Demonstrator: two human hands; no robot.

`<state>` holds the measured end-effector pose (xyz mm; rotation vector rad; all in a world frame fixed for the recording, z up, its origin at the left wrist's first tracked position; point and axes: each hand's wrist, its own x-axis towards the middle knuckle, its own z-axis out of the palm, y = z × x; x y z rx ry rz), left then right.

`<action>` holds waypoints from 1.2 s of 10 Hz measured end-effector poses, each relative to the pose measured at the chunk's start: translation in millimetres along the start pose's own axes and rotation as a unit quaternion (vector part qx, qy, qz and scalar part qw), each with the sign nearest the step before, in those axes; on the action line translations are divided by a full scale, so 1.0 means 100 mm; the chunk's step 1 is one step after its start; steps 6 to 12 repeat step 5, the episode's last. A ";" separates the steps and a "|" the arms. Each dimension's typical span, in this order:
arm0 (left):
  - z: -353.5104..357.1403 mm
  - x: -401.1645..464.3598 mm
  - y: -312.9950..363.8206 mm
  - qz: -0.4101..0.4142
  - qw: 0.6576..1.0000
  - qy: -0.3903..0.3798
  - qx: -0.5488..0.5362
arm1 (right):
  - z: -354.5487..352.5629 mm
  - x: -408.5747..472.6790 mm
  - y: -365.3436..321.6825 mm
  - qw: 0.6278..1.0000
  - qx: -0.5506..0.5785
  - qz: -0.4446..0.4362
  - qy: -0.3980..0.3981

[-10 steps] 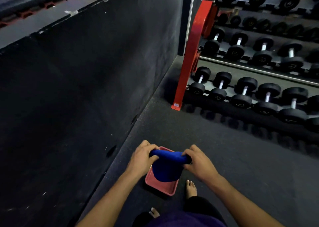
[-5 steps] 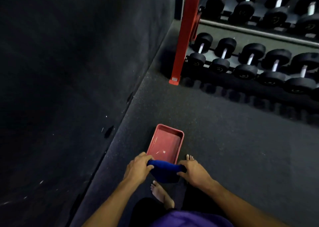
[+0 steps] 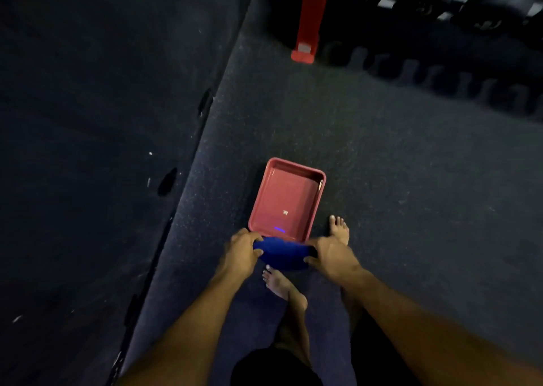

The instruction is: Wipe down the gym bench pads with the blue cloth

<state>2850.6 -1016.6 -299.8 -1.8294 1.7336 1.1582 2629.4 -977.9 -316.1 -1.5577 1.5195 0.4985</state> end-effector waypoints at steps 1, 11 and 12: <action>0.11 0.67 0.04 0.011 1.000 0.025 0.003 | 0.10 0.76 0.30 0.997 0.033 0.072 0.018; 0.73 1.90 -0.21 0.020 0.999 0.005 0.033 | 0.44 1.58 0.47 0.996 -0.070 -0.042 0.041; 0.73 1.90 -0.21 0.020 0.999 0.005 0.033 | 0.44 1.58 0.47 0.996 -0.070 -0.042 0.041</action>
